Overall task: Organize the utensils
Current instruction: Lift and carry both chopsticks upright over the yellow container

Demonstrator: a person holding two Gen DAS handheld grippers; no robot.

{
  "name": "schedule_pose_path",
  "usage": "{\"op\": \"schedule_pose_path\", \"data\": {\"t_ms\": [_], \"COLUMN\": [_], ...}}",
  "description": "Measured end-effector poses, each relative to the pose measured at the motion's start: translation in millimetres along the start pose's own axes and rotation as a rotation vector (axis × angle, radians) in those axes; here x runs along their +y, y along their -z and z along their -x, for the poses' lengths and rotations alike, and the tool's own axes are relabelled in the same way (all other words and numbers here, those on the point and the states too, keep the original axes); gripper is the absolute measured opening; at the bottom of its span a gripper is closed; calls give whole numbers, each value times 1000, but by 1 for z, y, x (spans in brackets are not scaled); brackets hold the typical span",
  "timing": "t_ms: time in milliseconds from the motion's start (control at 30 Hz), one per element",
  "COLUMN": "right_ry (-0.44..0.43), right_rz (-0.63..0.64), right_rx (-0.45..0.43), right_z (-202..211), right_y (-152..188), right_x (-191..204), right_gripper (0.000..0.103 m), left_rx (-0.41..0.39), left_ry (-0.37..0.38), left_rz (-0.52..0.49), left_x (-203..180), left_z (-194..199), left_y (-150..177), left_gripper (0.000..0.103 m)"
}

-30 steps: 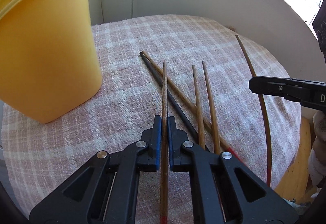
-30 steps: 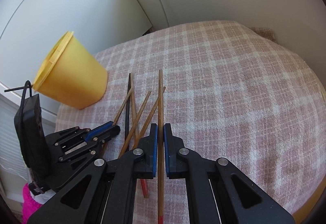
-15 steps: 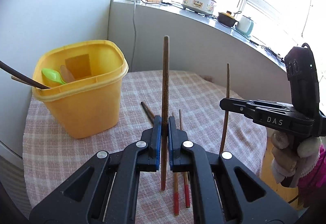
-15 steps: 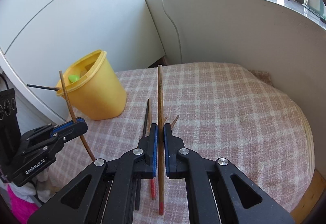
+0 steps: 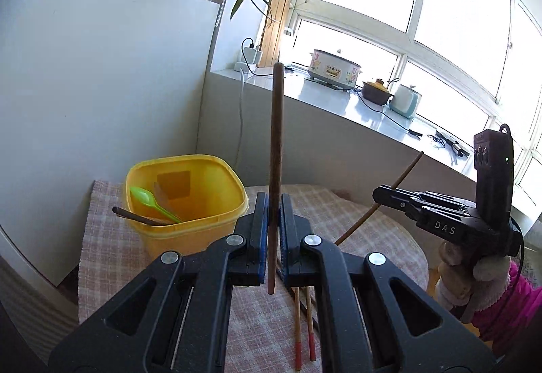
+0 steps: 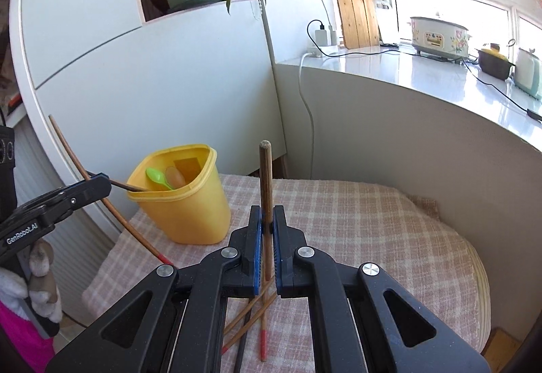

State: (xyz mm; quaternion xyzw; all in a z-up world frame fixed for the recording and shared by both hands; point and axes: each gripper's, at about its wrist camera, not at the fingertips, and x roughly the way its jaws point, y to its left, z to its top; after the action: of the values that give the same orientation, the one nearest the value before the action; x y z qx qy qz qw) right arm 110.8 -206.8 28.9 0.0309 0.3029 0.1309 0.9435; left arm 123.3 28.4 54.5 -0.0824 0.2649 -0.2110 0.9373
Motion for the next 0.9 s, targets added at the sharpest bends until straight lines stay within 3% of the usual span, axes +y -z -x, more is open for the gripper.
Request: {"op": "schedule_pose_path", "data": {"t_ms": [533,900], "right_ry": [-54,-94], "right_rz": [25,47], "right_rx": [-130,-187], "right_z": [8,10], "right_y": [-50,-75], "right_x": [32,57], "right_gripper": [4,4], "left_rx": [-150,-192], "left_ry": [-90,-168], "left_rz": [26,74], "left_x": [24,51], "left_z": [32,25], "left_y": [-41,-53], "left_gripper": [4,4]}}
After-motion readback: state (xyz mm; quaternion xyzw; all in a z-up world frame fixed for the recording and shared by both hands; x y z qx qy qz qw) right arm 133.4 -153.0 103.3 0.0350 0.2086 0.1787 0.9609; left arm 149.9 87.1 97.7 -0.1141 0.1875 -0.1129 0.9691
